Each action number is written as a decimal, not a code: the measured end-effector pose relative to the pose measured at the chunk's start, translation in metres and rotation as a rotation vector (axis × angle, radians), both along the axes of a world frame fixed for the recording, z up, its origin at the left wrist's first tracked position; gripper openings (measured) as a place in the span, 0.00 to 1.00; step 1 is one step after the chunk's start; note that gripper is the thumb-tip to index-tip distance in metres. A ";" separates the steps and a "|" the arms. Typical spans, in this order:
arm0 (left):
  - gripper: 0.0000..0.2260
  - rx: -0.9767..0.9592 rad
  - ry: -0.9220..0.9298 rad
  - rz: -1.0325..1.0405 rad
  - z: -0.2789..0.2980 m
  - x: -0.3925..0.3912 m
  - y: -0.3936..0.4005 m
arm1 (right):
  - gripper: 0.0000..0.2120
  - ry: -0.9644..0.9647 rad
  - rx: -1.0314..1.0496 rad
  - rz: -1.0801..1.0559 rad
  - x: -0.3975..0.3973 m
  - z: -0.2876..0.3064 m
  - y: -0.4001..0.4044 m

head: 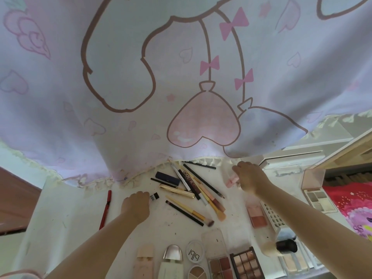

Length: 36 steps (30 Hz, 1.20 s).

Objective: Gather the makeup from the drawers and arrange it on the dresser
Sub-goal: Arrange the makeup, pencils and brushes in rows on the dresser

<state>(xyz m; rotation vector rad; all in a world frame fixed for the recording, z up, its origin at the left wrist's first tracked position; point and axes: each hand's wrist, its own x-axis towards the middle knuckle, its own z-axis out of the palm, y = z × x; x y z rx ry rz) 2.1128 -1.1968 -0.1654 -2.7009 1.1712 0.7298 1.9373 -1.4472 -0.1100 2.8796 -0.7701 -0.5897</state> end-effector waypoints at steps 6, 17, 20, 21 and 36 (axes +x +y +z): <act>0.11 -0.401 0.214 -0.095 0.038 -0.024 -0.023 | 0.15 -0.463 0.405 -0.139 0.002 0.029 0.043; 0.12 -0.686 0.215 -0.183 0.115 -0.055 -0.047 | 0.22 -0.771 1.016 -0.668 0.027 0.060 0.102; 0.04 -0.780 0.369 -0.126 0.128 -0.062 -0.050 | 0.20 -0.930 0.940 -0.602 0.025 0.067 0.103; 0.05 -0.809 0.443 -0.094 0.132 -0.064 -0.050 | 0.20 -0.979 0.892 -0.555 0.022 0.069 0.103; 0.12 -1.065 0.992 0.370 0.181 -0.086 -0.048 | 0.12 -1.021 0.614 0.063 -0.001 0.115 0.085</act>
